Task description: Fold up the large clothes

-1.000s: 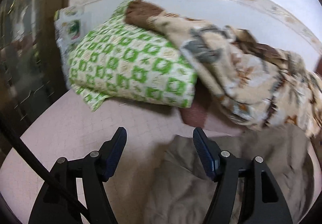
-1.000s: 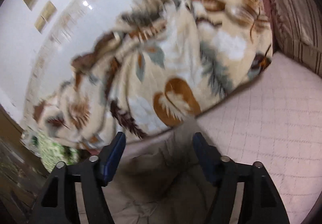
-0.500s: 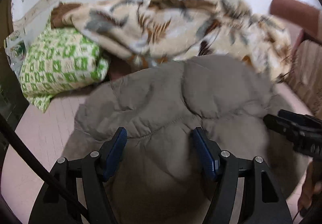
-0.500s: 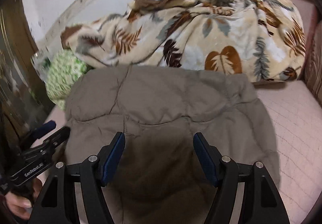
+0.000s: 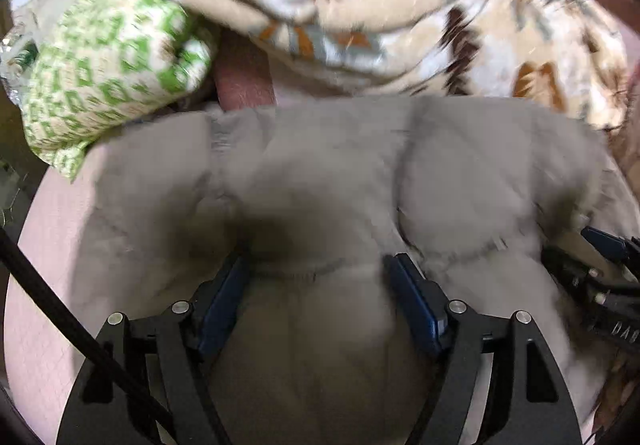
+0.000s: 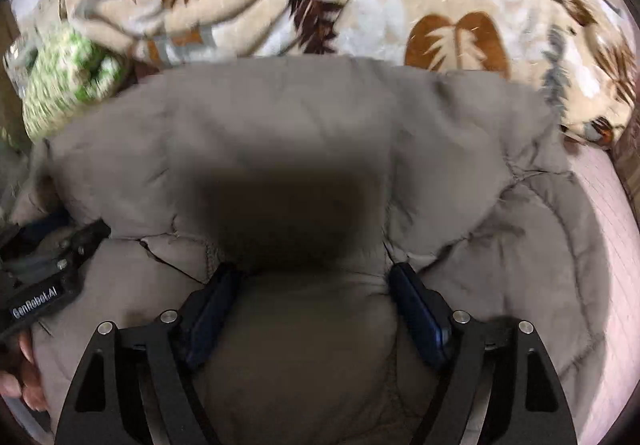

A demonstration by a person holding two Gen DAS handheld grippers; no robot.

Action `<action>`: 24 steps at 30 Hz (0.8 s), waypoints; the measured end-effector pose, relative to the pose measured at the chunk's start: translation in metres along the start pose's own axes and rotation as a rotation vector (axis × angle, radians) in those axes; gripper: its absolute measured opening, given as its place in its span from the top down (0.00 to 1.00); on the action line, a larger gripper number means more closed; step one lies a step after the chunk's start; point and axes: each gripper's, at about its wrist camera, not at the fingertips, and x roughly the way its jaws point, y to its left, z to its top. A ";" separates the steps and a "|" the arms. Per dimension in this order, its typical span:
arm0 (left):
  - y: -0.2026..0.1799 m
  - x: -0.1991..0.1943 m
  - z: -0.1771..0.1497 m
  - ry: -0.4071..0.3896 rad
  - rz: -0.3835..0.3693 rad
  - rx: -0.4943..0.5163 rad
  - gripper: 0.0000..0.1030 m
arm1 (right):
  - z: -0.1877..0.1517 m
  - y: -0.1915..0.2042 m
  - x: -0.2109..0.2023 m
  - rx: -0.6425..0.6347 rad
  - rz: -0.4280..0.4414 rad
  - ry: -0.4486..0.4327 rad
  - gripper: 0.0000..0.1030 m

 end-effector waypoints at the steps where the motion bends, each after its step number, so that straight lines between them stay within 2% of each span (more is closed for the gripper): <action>1: 0.002 -0.025 -0.014 -0.059 -0.011 0.006 0.28 | -0.007 0.001 -0.019 0.005 0.011 -0.032 0.20; 4: 0.006 -0.072 -0.051 -0.147 -0.014 0.013 0.27 | -0.039 0.009 -0.080 -0.018 0.023 -0.165 0.19; 10: 0.031 -0.125 -0.130 -0.192 0.056 -0.047 0.27 | -0.118 0.010 -0.147 0.065 0.063 -0.255 0.18; 13: 0.049 -0.136 -0.143 -0.227 0.108 -0.074 0.27 | -0.145 0.015 -0.155 0.063 0.044 -0.286 0.18; 15: 0.068 -0.130 -0.144 -0.239 0.165 -0.104 0.27 | -0.153 0.010 -0.154 0.094 0.042 -0.288 0.18; 17: 0.082 -0.124 -0.147 -0.240 0.157 -0.150 0.27 | -0.150 0.004 -0.148 0.118 0.031 -0.283 0.24; 18: 0.090 -0.117 -0.147 -0.230 0.147 -0.174 0.27 | -0.147 0.000 -0.146 0.132 0.012 -0.290 0.30; 20: 0.105 -0.098 -0.147 -0.188 0.166 -0.211 0.27 | -0.144 -0.009 -0.138 0.154 0.006 -0.301 0.31; 24: 0.119 -0.070 -0.144 -0.120 0.142 -0.253 0.22 | -0.139 -0.025 -0.105 0.186 -0.010 -0.231 0.33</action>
